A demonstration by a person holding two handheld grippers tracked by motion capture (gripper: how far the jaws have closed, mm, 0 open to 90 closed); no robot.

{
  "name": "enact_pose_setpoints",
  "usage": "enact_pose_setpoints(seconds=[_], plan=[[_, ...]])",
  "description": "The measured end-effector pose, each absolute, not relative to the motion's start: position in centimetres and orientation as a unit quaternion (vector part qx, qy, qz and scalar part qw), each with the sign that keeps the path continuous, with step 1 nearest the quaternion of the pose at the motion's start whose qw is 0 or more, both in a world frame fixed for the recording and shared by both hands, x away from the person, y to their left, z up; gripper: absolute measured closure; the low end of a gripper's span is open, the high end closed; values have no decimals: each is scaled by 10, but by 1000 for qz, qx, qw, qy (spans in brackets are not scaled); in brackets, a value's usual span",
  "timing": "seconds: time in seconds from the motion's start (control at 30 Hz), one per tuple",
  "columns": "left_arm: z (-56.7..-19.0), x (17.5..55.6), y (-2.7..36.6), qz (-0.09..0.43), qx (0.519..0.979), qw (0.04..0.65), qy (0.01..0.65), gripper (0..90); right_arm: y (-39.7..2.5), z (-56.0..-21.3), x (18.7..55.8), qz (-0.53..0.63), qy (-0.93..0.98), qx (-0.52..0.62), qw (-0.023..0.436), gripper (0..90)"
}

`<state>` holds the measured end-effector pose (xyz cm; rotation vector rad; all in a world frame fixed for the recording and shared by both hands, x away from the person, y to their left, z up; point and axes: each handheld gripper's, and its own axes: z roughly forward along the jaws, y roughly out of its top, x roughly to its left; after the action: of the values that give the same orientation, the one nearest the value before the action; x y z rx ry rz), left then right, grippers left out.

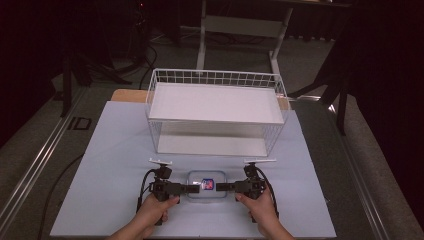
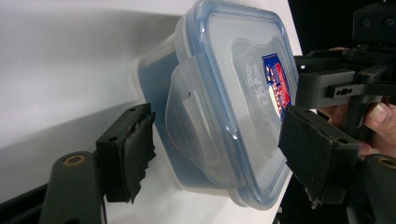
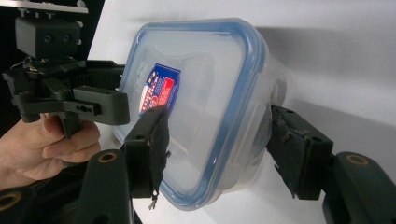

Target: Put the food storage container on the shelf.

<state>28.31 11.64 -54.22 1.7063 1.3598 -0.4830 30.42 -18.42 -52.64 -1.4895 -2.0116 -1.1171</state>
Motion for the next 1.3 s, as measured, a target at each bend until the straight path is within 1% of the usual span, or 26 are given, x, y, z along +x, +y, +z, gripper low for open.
enact_pose_setpoints(seconds=[0.07,0.13,0.17,0.33,0.47,0.7,0.77,0.87,0.93,1.07,1.2,1.27,1.3], plan=[[-537,283,116,-180,694,435,545,319,-184,-526,305,-397,-715,-538,202,407],[-531,283,118,-167,703,433,540,396,-184,-526,304,-395,-715,-541,200,409],[-531,283,118,-168,704,432,538,407,-184,-526,303,-396,-713,-544,198,410],[-528,280,116,-161,709,426,538,408,-181,-522,300,-393,-719,-543,185,411],[-523,276,114,-144,724,418,529,419,-179,-518,294,-393,-726,-540,165,412],[-521,260,112,-106,728,433,520,442,-177,-514,283,-401,-734,-531,134,426],[-521,258,111,-102,731,433,518,443,-176,-513,281,-399,-738,-529,131,426],[-519,255,111,-98,736,429,514,455,-174,-510,275,-399,-750,-516,111,427],[-519,255,111,-96,738,429,513,455,-174,-510,275,-399,-750,-516,111,427],[-518,247,109,-74,734,436,515,457,-173,-508,272,-402,-746,-520,102,424],[-516,246,108,-71,735,429,520,457,-171,-507,272,-404,-747,-518,98,424],[-514,251,108,-74,735,428,521,460,-169,-503,272,-403,-755,-511,83,425],[-514,253,108,-73,736,430,518,460,-169,-503,272,-403,-755,-511,83,425]])
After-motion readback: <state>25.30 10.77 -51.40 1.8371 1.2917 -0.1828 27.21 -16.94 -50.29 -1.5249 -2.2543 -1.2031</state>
